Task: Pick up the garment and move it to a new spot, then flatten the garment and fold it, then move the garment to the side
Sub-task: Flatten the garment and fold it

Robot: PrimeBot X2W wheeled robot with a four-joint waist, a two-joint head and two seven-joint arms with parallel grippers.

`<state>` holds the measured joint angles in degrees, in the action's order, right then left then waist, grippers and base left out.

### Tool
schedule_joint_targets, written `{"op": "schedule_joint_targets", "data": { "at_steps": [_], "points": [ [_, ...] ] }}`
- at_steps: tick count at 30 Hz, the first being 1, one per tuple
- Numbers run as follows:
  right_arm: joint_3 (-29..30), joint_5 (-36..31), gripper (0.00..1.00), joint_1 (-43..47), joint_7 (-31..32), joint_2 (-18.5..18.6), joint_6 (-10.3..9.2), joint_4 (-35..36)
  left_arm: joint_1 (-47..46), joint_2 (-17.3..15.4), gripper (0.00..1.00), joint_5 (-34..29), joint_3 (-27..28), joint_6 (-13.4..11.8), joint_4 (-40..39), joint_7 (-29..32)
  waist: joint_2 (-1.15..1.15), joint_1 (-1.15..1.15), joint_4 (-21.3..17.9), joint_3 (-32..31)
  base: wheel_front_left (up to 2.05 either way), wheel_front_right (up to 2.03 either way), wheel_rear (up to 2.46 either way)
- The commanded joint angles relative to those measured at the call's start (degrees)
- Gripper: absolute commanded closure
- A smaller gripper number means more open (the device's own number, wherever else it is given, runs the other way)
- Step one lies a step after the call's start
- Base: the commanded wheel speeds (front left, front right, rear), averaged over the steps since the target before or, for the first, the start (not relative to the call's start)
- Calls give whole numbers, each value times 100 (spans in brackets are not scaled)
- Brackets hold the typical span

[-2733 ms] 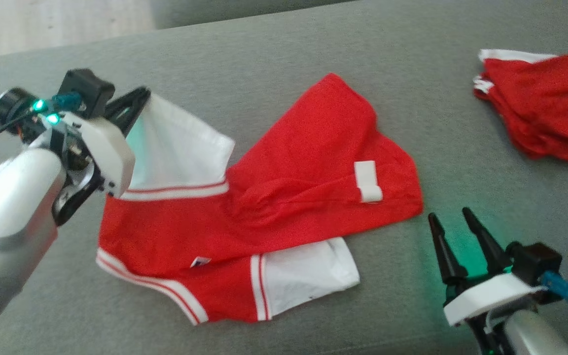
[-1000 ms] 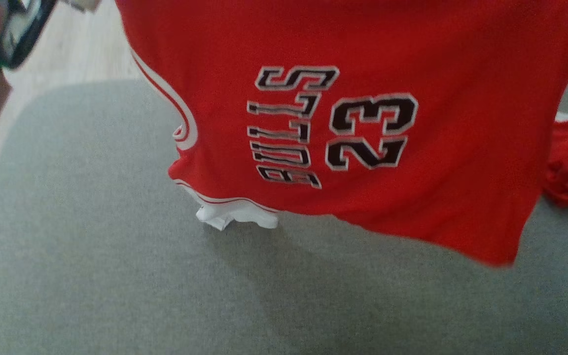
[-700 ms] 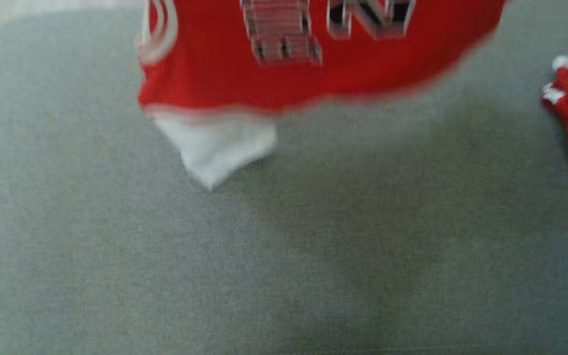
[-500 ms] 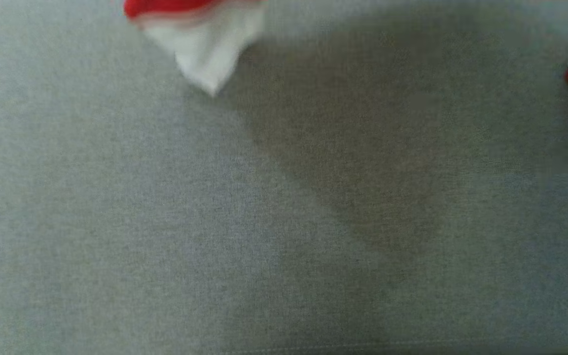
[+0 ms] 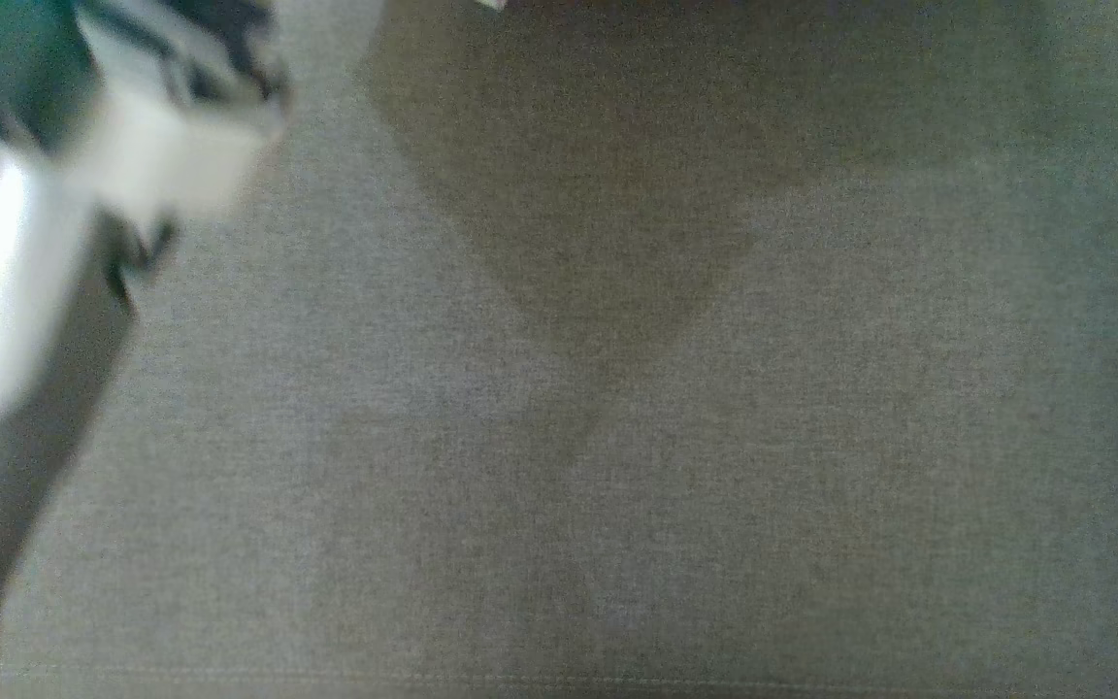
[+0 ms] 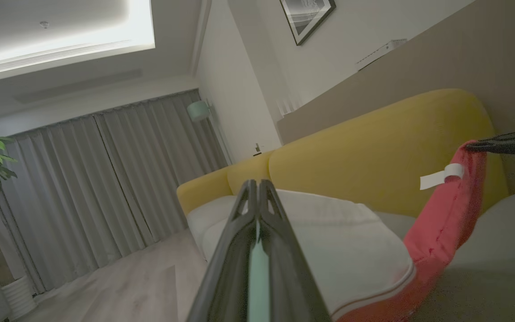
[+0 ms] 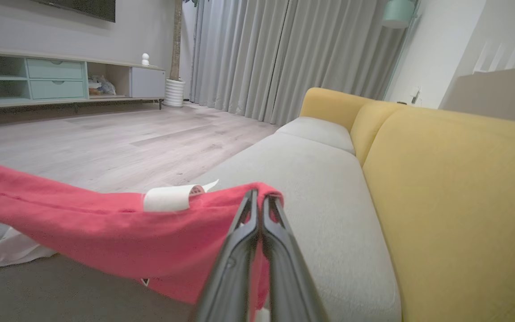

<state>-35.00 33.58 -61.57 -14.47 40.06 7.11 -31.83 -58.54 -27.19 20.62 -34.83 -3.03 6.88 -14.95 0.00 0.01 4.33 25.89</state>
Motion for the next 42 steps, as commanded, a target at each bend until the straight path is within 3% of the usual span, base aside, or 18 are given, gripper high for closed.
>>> {"op": "schedule_joint_targets", "data": {
  "at_steps": [1,12,22,30,42],
  "points": [
    [183,55,100,460,-51,214,37,246,235,-337,100,-53,339,-47,-345,-4,0,-1,51,-210,0,0,0],
    [771,834,100,4242,-52,445,37,1254,4053,-620,100,206,173,39,-738,-5,0,-1,-50,-1362,0,0,0],
    [1525,699,100,6362,-52,118,37,1902,5380,-580,100,405,145,389,-551,-5,0,-1,-18,-1740,0,0,0],
    [1732,616,100,6522,-52,-8,37,2226,5045,-560,100,359,268,652,-547,-5,0,-1,-64,-1599,0,0,0],
    [1448,431,100,4905,90,147,37,1850,2529,-425,100,41,218,986,65,69,0,-1,-213,-769,0,0,0]
  ]
}}
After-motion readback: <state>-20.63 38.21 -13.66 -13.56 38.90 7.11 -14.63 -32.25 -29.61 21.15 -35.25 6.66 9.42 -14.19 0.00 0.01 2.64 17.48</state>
